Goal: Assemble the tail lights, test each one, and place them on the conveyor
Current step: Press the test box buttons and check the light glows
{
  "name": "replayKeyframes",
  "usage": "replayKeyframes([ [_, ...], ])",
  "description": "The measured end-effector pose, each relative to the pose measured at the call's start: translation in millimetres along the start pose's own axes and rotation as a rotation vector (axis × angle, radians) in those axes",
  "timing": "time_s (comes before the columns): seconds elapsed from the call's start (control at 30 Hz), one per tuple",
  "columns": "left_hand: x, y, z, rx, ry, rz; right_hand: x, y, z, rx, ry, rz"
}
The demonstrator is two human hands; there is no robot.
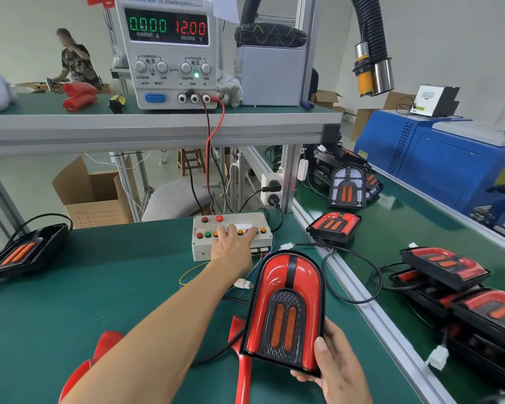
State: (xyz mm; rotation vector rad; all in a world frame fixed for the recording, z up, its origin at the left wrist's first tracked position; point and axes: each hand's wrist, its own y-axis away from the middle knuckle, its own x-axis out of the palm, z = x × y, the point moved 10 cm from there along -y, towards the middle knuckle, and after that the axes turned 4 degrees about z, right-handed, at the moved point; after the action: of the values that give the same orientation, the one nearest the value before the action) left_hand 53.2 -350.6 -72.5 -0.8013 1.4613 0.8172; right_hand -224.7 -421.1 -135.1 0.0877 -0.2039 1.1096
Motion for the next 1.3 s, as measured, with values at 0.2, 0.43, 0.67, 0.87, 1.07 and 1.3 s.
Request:
replayKeyframes([
  [0.2,-1.1,-2.3,0.7,-0.013,0.009,0.032,-0.7,-0.6,-2.2,0.009,0.009,0.001],
  [0.43,1.1,1.1,1.6,0.015,-0.021,-0.014,-0.4,-0.1,-0.5,0.008,0.013,-0.001],
  [0.67,2.1,0.3,2.6,0.012,-0.015,-0.001,0.4,0.6,1.4,0.003,-0.010,-0.007],
  [0.87,2.2,-1.5,2.3,0.008,-0.033,-0.002,-0.6,-0.2,-0.9,-0.005,0.010,-0.005],
  [1.07,1.7,-2.4,2.0,0.002,-0.021,0.011,-0.5,-0.1,0.8,-0.009,0.013,-0.011],
  [1.3,-1.8,6.0,1.8,0.021,0.017,-0.018,0.1,0.7,2.1,-0.011,0.023,-0.012],
])
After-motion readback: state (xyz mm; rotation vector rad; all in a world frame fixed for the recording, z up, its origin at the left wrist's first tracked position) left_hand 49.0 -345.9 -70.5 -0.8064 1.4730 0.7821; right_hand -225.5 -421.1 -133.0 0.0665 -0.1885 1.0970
